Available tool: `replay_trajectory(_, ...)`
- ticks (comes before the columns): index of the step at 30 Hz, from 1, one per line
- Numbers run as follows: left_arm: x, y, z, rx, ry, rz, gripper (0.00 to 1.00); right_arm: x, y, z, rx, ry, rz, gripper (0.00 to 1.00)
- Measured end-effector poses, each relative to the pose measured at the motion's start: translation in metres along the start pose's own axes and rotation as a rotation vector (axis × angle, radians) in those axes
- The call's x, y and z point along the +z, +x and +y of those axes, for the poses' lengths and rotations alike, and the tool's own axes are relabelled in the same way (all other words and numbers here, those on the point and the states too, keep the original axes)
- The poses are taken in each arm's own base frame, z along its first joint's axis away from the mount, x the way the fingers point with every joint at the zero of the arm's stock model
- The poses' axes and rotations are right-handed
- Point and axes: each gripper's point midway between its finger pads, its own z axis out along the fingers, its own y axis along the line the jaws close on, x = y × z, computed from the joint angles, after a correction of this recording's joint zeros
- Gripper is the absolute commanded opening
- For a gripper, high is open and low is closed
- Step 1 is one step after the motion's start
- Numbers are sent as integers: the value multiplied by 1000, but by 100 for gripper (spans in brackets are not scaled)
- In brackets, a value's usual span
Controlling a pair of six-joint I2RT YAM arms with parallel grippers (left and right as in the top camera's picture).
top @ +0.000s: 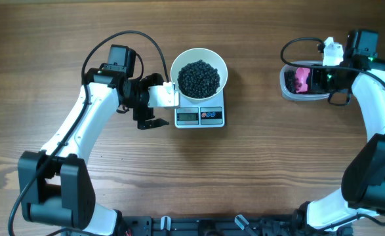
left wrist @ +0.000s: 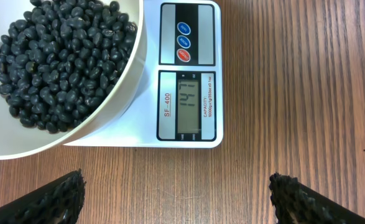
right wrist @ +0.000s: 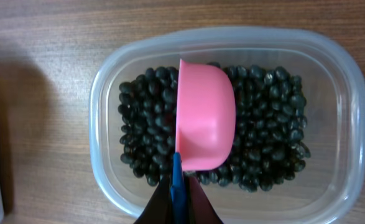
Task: Scoop item into bowl and weigh 150g on scale
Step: 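Return the scoop to the bean tub and dip into beans, then lift a small scoop of beans and carry it over the bowl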
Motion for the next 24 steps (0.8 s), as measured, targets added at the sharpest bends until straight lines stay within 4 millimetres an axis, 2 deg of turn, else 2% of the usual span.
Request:
replay_trajectory(8, 0, 0, 0, 0, 0, 0, 100, -1, 0, 4, 63, -22, -3, 4)
replay_trajectory(17, 0, 0, 0, 0, 0, 0, 100, -25, -18, -13, 64, 96, -61, 4)
replay_trajectory(20, 0, 0, 0, 0, 0, 0, 100, -37, -23, -11, 58, 103, -93, 4)
replay_trajectory(24, 0, 0, 0, 0, 0, 0, 100, -43, -28, -1, 51, 53, -116, 4)
